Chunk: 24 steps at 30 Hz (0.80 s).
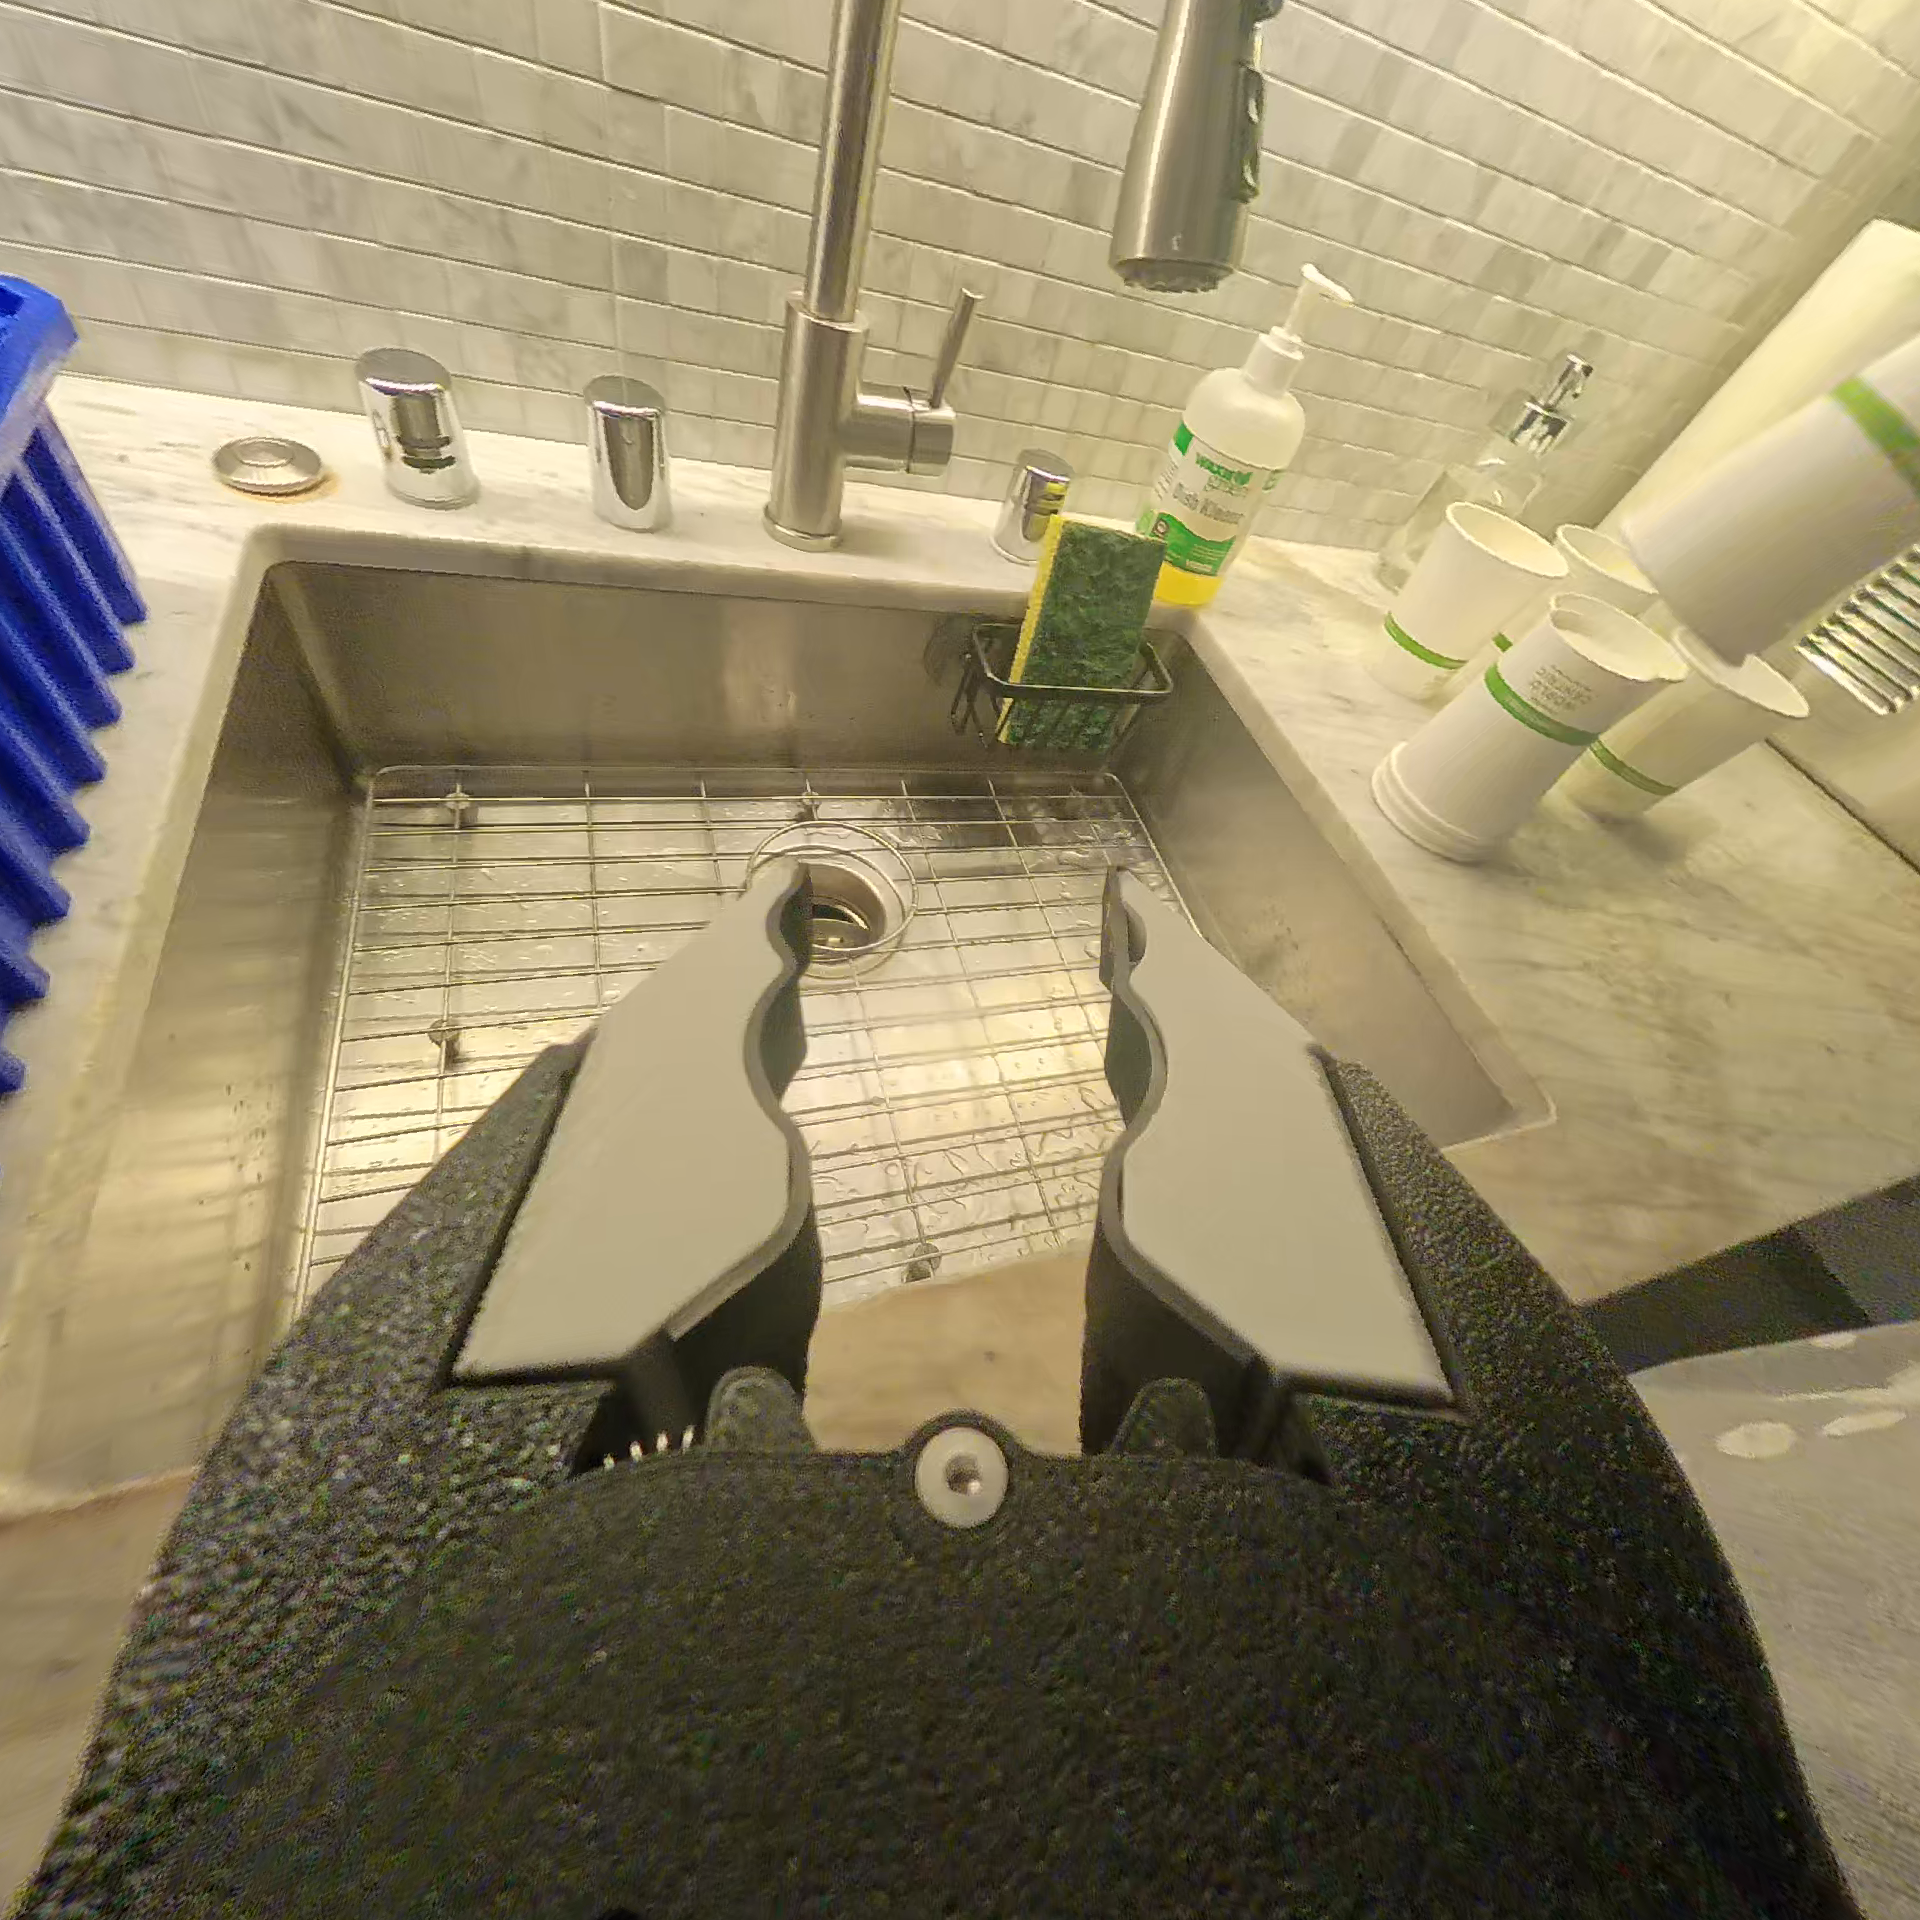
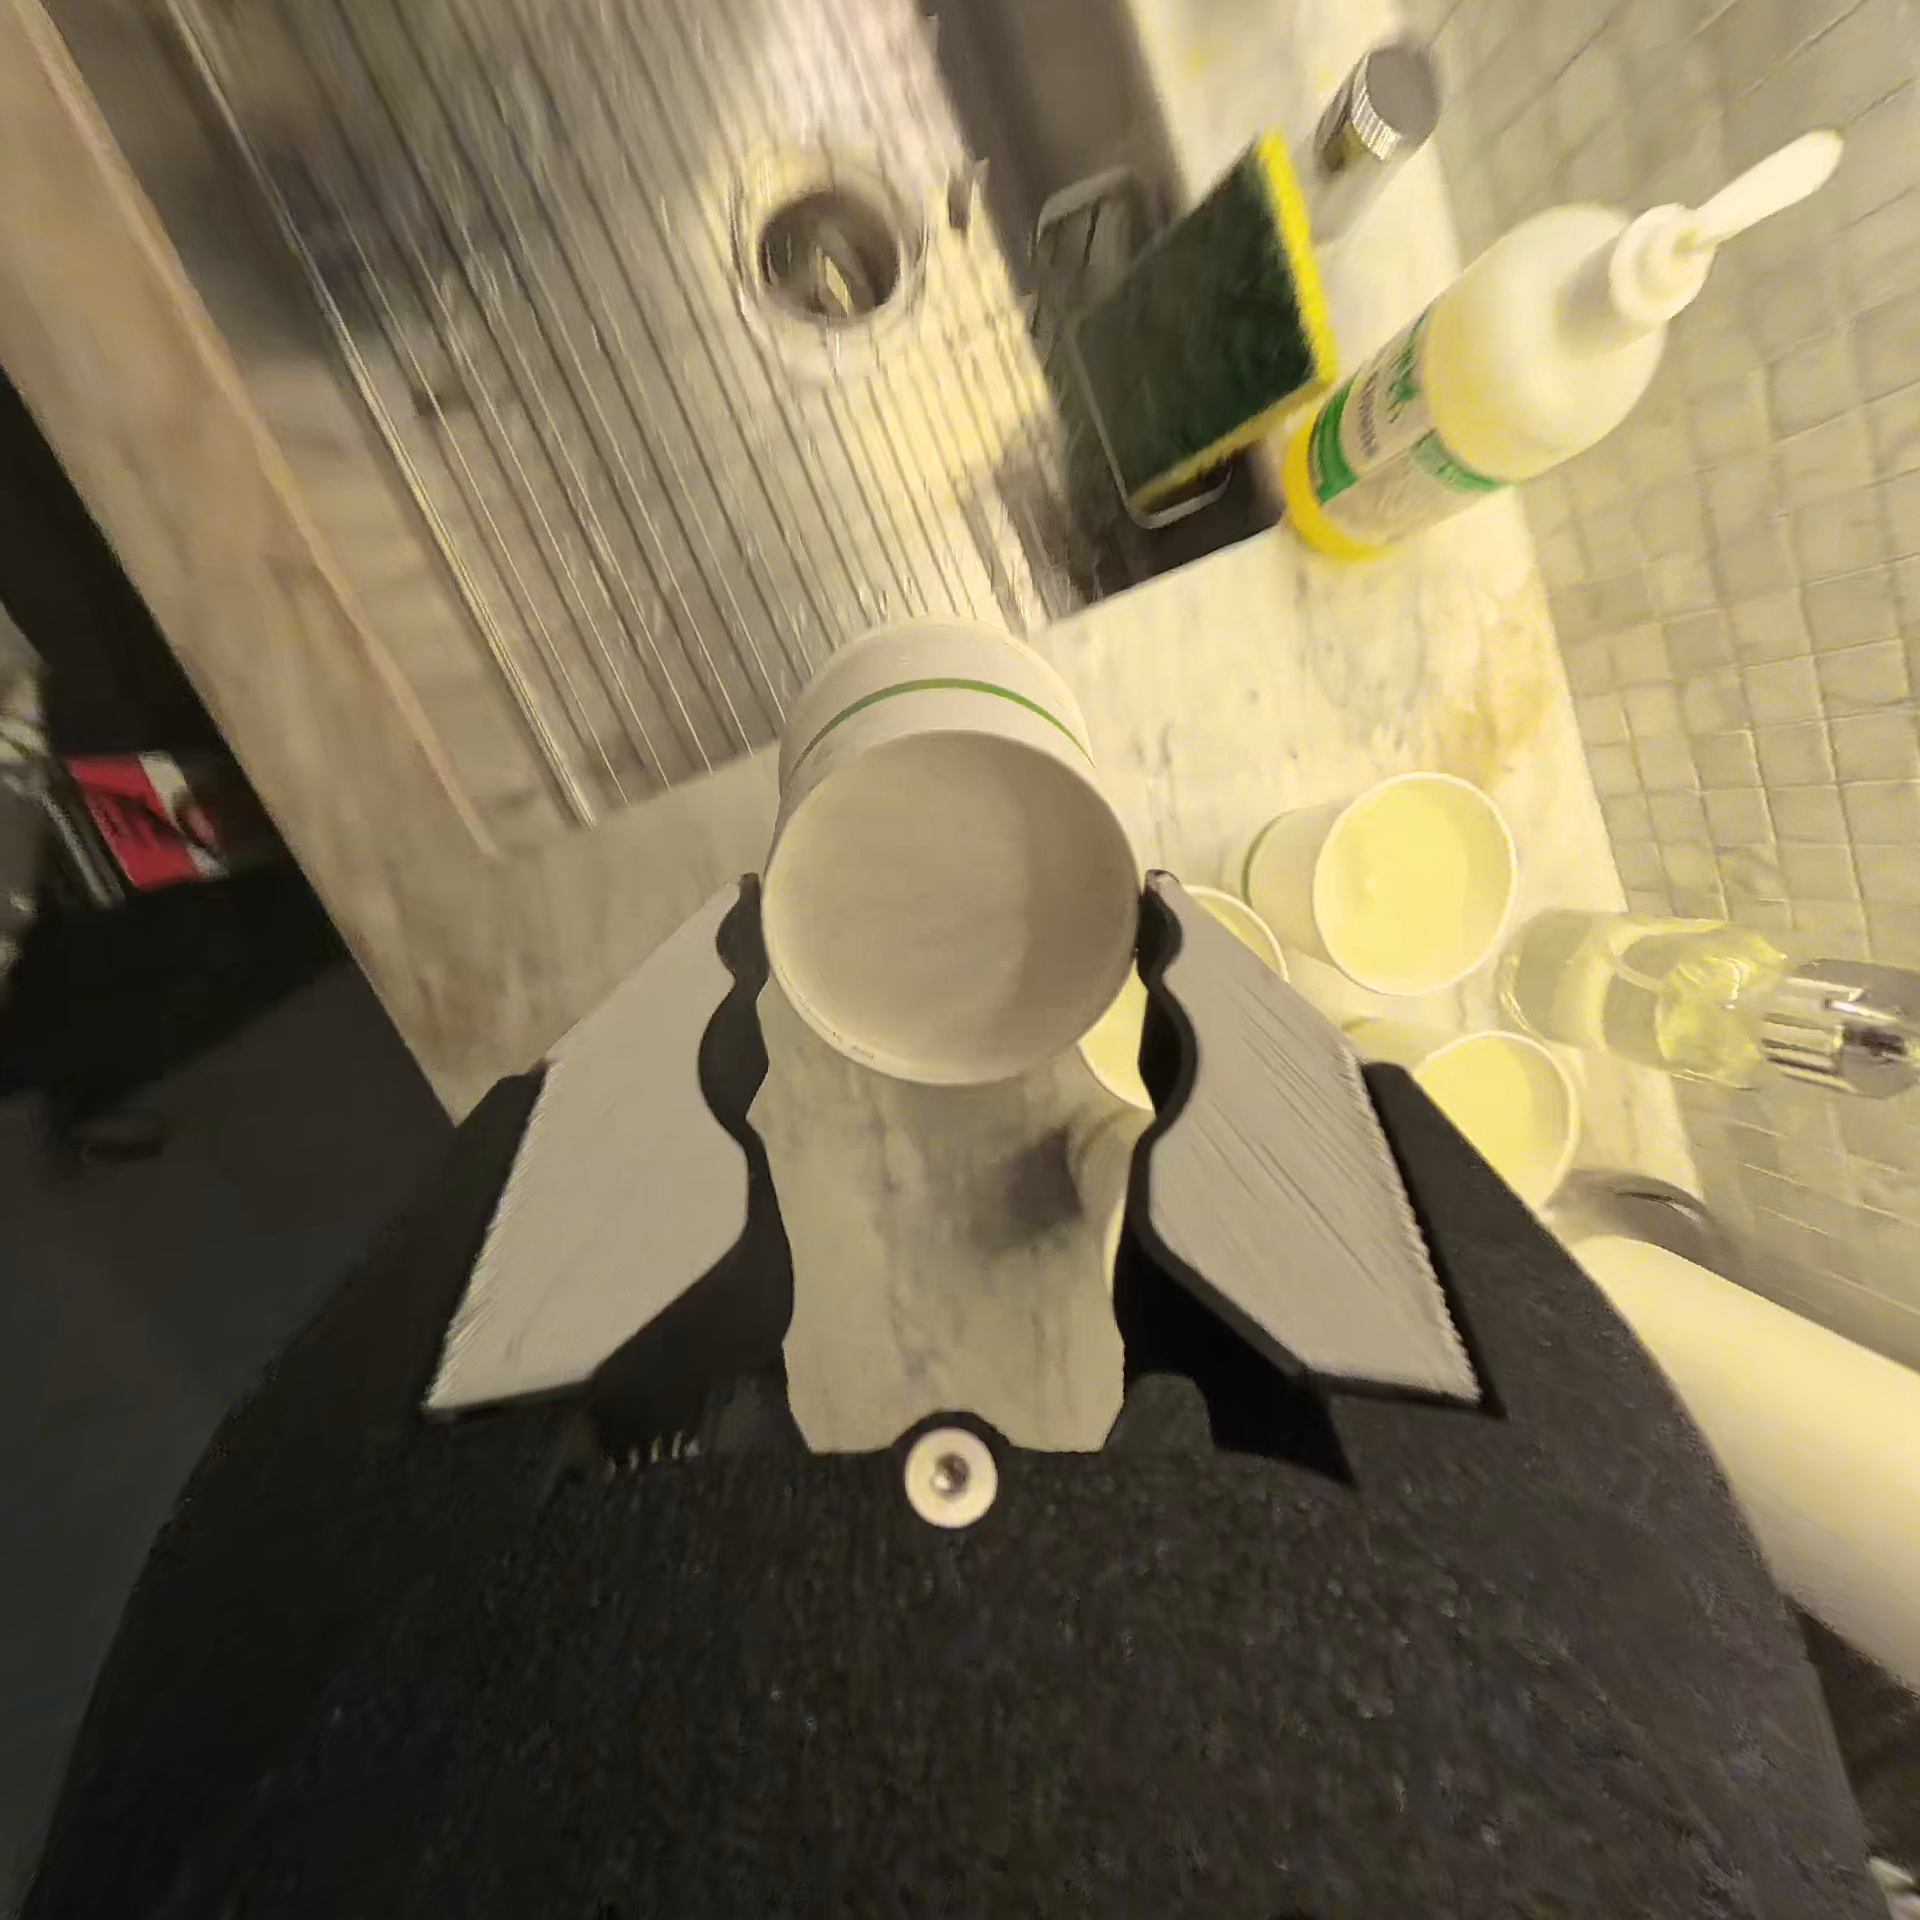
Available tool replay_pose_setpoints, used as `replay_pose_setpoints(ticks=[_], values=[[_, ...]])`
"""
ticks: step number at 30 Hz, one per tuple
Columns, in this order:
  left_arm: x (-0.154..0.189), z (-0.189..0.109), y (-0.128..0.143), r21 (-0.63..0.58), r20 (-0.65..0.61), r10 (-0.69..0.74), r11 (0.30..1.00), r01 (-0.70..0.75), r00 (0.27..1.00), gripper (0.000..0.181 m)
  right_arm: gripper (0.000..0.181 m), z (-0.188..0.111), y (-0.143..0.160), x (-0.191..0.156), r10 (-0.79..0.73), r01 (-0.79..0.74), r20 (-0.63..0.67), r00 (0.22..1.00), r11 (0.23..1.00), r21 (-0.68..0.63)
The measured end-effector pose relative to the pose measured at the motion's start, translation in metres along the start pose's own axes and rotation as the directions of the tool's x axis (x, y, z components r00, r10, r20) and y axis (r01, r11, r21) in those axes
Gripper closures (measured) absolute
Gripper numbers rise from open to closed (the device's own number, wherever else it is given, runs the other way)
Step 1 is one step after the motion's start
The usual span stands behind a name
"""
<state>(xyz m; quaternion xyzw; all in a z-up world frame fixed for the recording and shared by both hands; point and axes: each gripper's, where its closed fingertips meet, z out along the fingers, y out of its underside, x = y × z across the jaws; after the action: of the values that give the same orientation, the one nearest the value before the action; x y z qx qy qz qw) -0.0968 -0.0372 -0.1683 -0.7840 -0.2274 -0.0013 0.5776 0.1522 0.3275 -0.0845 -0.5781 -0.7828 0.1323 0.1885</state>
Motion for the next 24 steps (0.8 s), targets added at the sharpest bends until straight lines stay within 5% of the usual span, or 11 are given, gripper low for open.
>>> replay_pose_setpoints(ticks=[4,9,12,16,19,24], values=[[0.021,0.007,-0.002,-0.012,-0.098,0.023,1.0,-0.024,0.995,0.124,0.11,-0.03,-0.018,-0.031,0.183,-0.192,0.061,0.981,0.905,0.379],[0.078,0.014,-0.011,-0.013,-0.338,0.016,1.0,-0.021,0.941,0.121,0.111,-0.055,-0.036,-0.075,0.345,-0.491,0.363,0.866,0.445,0.749],[0.126,0.012,-0.019,-0.023,-0.526,-0.004,1.0,-0.009,0.851,0.115,0.111,-0.055,-0.049,-0.102,0.301,-0.643,0.592,0.747,0.104,0.759],[0.185,0.002,-0.039,-0.02,-0.725,-0.039,0.999,0.036,0.687,0.107,0.111,-0.055,-0.084,-0.141,0.044,-0.792,0.822,0.568,-0.242,0.561],[0.213,-0.005,-0.069,0.019,-0.807,-0.036,0.996,0.087,0.59,0.096,0.11,-0.055,-0.116,-0.171,-0.21,-0.881,0.884,0.417,-0.333,0.336],[0.243,-0.031,-0.125,0.179,-0.878,0.106,0.977,0.115,0.467,0.084,0.111,-0.055,-0.155,-0.219,-0.501,-0.971,0.839,0.211,-0.208,0.12]])
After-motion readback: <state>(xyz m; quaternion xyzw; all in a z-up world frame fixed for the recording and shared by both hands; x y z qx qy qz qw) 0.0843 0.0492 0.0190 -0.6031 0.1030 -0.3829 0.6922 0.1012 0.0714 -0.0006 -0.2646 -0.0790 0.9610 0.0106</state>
